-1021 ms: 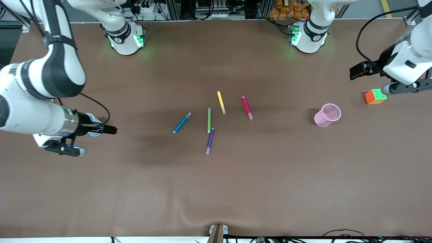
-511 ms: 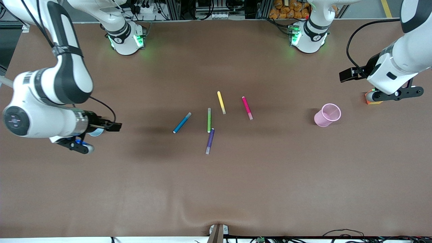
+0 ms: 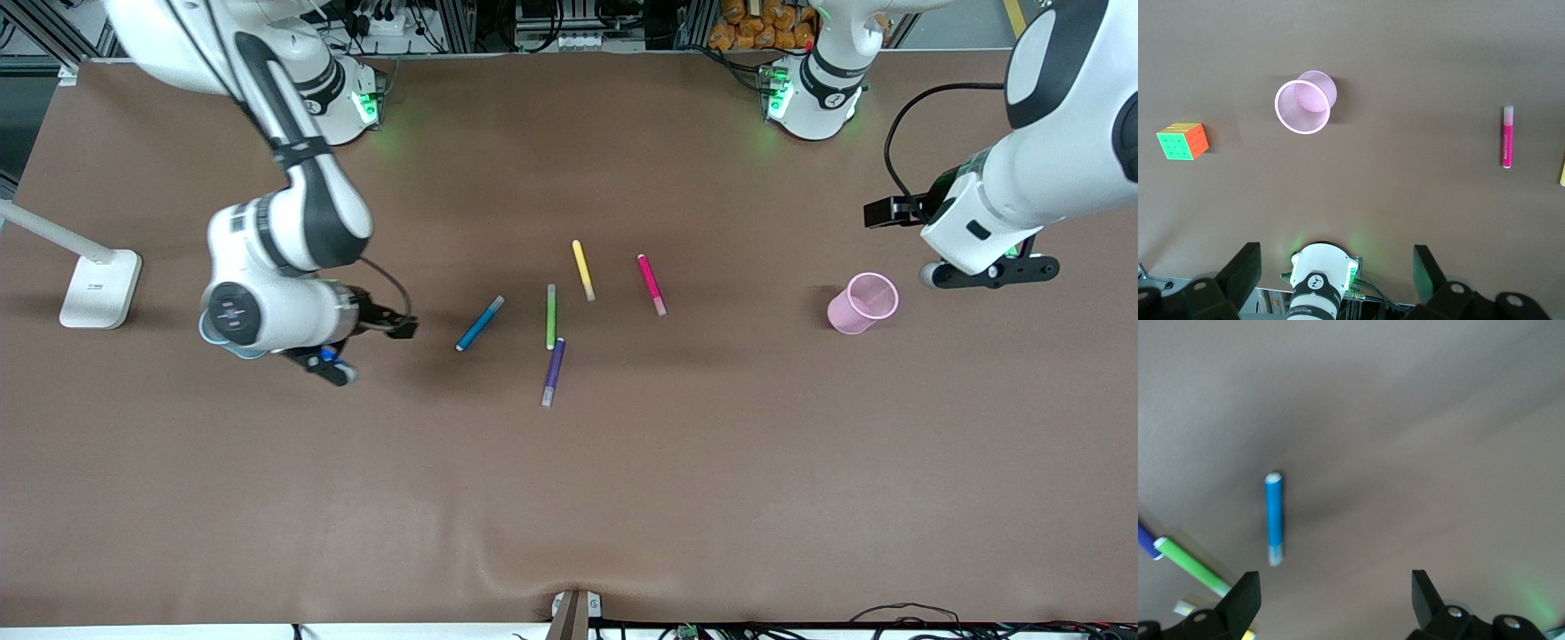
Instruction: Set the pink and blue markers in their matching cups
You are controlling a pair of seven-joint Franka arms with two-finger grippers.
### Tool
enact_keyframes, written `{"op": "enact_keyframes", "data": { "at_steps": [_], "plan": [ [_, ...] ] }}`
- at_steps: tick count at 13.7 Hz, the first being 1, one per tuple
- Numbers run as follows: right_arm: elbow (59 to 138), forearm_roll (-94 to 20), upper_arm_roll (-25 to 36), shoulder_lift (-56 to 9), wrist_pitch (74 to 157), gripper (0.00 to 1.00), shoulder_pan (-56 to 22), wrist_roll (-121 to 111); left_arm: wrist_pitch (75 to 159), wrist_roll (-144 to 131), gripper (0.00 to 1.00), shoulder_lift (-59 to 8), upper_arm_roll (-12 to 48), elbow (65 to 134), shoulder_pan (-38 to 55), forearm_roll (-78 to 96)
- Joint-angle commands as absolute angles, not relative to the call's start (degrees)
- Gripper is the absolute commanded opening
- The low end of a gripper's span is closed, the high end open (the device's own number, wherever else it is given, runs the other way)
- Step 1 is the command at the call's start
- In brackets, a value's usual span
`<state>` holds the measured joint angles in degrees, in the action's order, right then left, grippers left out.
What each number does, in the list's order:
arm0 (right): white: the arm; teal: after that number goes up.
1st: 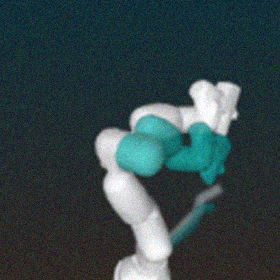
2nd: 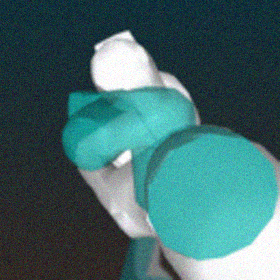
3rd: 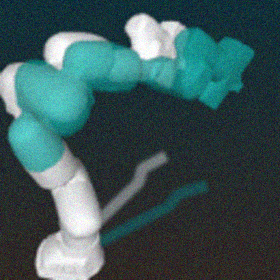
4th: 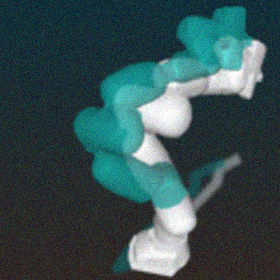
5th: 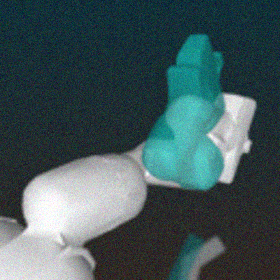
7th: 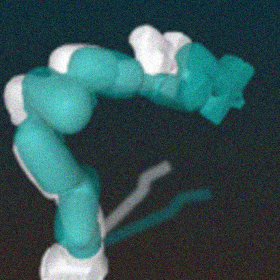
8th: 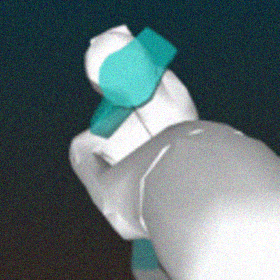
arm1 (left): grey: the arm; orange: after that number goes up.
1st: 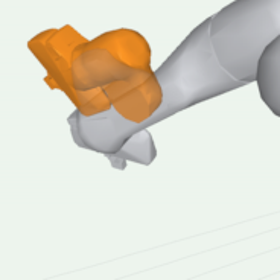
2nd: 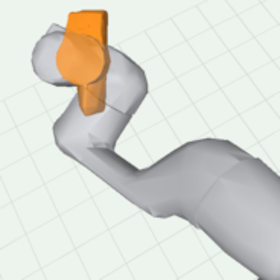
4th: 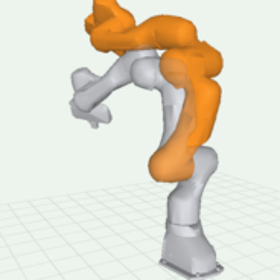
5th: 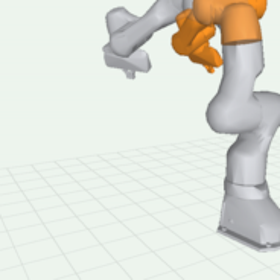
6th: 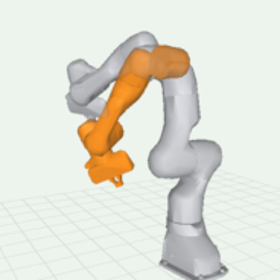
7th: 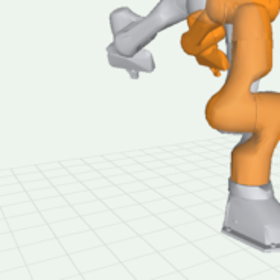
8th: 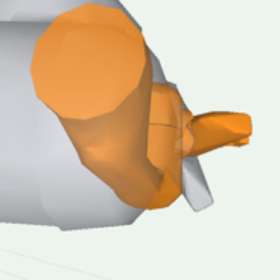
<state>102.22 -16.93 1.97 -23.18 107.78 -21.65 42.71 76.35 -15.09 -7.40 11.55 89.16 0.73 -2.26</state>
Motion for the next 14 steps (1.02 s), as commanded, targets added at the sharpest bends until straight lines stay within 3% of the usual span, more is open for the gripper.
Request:
{"op": "enact_keyframes", "data": {
  "at_steps": [1,5,7,9,14],
  "plan": [
    [106.1,-18.2,2.5,-21.8,111.3,1.0,-25.7,49.2,75.9,-15.4,1.0,-8.1,11.7,88.2,1.2,-3.2],
    [113.2,-18.3,2.4,-21.9,122.1,1.0,-28.2,51.6,76.0,-14.9,1.0,-9.1,11.7,88.6,1.4,-3.5],
    [113.2,-18.3,2.4,-21.7,122.0,1.0,-29.4,53.0,77.6,-14.9,1.0,-10.5,11.7,88.9,1.3,-4.6],
    [113.2,-19.8,2.3,-22.2,124.1,0.91,-31.2,53.1,80.5,-14.9,1.0,-10.4,11.6,91.5,1.0,-5.2],
    [113.2,-21.7,2.3,-25.1,129.1,0.84,-33.9,54.6,86.7,-14.8,1.0,-10.4,11.6,96.8,-1.8,-5.4]
  ]
}}
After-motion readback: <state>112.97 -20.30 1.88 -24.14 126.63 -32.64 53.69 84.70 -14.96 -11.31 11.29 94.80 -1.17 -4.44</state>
